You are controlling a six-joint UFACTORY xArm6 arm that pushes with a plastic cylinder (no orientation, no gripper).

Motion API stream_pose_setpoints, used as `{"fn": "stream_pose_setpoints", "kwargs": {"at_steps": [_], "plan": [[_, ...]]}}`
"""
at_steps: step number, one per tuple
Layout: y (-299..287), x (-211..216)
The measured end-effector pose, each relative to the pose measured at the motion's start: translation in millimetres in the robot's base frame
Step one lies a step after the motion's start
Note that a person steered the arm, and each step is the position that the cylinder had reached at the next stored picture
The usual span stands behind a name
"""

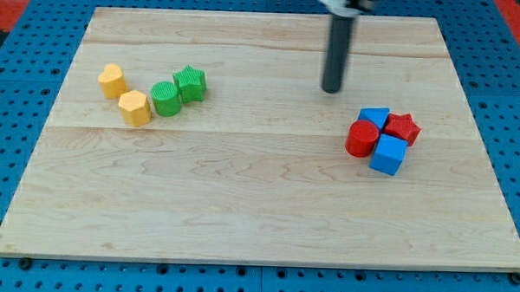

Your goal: Move the blue triangle below the green star

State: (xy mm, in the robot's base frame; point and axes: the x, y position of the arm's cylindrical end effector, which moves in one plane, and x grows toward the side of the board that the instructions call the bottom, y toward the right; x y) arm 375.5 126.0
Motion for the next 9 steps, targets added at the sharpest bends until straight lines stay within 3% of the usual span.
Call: {"fn": "stream_pose_setpoints", "kwargs": {"at_steps": [1,2,3,4,6,8,9], "plan": [[80,23],[106,38],[87,67],[40,63],[17,36],[-103,16],[-103,4]]}}
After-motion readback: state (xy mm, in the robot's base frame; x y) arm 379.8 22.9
